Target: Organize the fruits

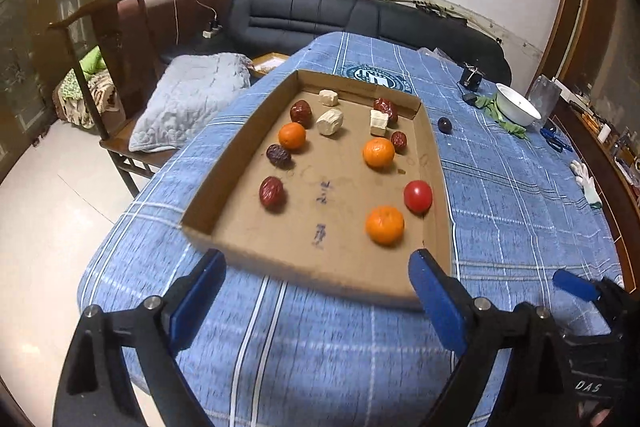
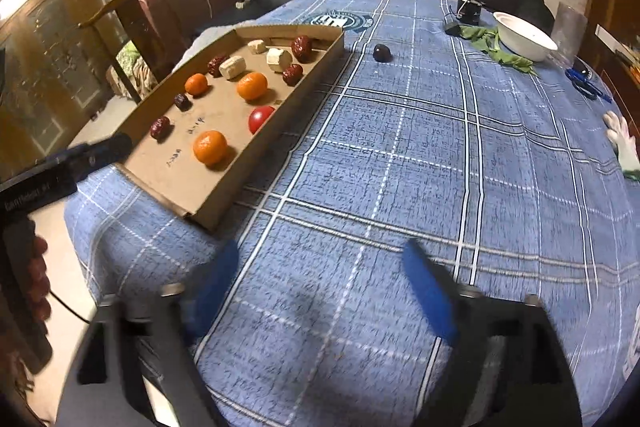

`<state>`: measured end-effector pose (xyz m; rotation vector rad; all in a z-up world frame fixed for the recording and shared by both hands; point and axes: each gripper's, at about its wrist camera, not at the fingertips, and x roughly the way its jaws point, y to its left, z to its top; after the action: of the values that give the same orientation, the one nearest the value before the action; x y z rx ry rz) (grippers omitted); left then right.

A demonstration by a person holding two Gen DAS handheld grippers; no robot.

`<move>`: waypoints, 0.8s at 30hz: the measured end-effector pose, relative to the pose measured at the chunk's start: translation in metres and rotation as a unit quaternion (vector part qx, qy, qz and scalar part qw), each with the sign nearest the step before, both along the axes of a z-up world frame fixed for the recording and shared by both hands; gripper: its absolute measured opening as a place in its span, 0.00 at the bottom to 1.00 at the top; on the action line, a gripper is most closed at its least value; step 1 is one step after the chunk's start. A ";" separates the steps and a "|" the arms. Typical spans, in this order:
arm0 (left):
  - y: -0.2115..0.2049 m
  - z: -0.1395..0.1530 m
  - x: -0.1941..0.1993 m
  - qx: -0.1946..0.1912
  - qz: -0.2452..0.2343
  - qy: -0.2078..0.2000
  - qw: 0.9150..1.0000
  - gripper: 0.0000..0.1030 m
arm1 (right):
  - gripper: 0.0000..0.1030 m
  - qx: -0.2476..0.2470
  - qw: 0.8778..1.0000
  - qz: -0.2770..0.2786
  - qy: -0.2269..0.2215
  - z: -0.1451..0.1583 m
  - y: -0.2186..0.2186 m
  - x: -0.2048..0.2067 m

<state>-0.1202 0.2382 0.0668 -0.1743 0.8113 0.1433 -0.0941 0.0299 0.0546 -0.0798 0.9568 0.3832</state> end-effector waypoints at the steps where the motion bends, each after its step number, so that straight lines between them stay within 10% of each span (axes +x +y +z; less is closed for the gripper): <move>1: -0.001 0.000 -0.004 0.003 0.000 -0.001 1.000 0.92 | 0.85 0.000 1.000 0.000 -0.004 0.001 0.001 -0.004; 24: 0.024 -0.007 -0.061 -0.007 0.082 -0.027 0.996 0.98 | 1.00 -0.045 0.997 -0.010 -0.064 0.016 0.023 -0.054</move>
<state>-0.1812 0.2621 0.0599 -0.2566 0.7442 0.2868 -0.1485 0.0532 0.0707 -0.1752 0.8471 0.3122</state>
